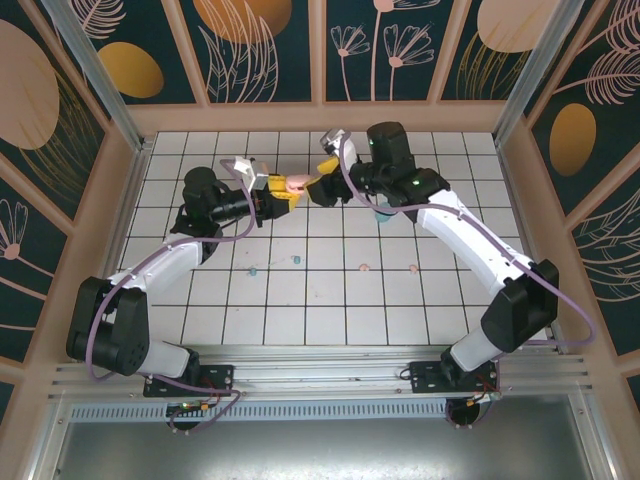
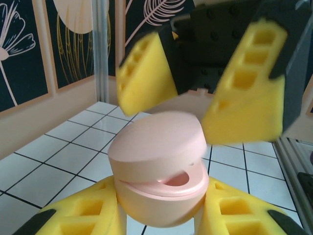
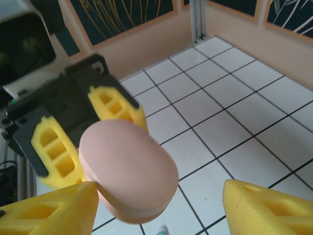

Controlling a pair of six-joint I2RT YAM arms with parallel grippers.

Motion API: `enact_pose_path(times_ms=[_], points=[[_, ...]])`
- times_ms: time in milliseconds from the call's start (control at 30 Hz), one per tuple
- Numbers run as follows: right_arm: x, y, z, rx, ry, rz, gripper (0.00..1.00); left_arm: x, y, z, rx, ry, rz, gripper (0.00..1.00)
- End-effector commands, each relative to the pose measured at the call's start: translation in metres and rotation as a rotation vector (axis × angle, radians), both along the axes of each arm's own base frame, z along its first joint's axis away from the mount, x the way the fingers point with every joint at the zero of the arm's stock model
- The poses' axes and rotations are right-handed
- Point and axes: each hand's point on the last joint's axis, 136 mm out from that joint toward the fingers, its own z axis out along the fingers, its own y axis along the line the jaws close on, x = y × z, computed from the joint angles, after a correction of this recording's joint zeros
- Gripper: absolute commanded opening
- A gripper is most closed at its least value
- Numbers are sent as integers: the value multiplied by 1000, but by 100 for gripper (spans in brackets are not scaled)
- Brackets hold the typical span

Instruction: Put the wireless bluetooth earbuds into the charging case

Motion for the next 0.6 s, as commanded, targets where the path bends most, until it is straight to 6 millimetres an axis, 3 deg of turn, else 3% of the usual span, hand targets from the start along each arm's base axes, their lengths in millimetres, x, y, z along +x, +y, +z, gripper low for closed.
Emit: enact_pose_path(times_ms=[0,300,567], points=[[17,-3,21,42,-45,-42,67,-20,-4,10,-14,-47,-72,15],[28,1,11,23,15,-69,66,-21,-3,11,-16,-47,-73,15],[25,1,21,50,26,-65,66,-18,-4,10,-20,-31,-66,15]])
